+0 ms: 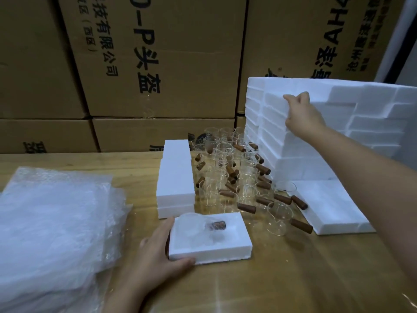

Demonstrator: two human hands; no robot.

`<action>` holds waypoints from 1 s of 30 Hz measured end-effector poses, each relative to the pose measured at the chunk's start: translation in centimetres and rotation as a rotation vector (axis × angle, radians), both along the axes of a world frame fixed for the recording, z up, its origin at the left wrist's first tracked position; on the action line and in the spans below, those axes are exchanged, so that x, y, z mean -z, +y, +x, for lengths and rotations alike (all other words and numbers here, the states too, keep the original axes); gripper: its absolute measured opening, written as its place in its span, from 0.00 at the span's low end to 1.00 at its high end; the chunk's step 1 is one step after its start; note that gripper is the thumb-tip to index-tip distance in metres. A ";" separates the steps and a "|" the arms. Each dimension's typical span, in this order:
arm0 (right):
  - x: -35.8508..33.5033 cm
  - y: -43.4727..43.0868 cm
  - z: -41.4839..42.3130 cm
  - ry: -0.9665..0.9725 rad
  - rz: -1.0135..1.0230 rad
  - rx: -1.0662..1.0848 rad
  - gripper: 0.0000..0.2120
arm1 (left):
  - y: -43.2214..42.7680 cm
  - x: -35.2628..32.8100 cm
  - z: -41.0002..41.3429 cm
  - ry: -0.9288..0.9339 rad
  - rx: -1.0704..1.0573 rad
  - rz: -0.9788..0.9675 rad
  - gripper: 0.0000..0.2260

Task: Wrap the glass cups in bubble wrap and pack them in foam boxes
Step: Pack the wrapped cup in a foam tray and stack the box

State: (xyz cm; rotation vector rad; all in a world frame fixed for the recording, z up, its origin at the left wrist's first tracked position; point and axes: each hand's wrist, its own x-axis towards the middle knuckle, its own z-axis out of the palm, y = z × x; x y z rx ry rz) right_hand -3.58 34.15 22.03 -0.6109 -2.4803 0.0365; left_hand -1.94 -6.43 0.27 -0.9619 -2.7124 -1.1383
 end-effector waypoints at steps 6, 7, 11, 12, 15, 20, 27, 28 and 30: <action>-0.7 -3.0 2.5 0.183 0.051 -0.063 0.27 | 0.0 0.4 0.0 0.006 -0.002 -0.022 0.39; -0.4 -3.9 3.3 0.256 0.039 -0.095 0.26 | -0.1 0.3 0.2 0.006 0.001 -0.015 0.39; 1.8 -8.5 7.3 0.555 -0.154 -0.294 0.23 | 0.0 0.4 0.2 0.041 0.014 -0.016 0.38; 2.6 -9.5 8.2 0.596 -0.208 -0.334 0.22 | 0.0 0.6 0.2 0.040 0.029 -0.003 0.37; 5.3 -11.4 10.1 0.651 -0.571 -0.416 0.17 | -0.2 1.0 -0.3 -0.141 0.007 0.194 0.34; 10.2 -12.6 10.9 0.566 -1.237 -0.460 0.08 | -0.6 -0.7 -0.6 -0.393 -0.189 0.760 0.15; 12.4 -11.9 10.2 0.210 -1.404 -0.425 0.23 | -0.8 -1.9 -1.6 -0.720 -0.165 1.068 0.13; 12.5 -11.9 10.2 0.153 -1.393 -0.425 0.26 | -0.7 -2.0 -1.5 -0.719 -0.144 1.058 0.13; 12.7 -11.8 10.3 0.070 -1.368 -0.433 0.25 | -0.4 -2.1 -1.3 -0.699 -0.103 1.029 0.10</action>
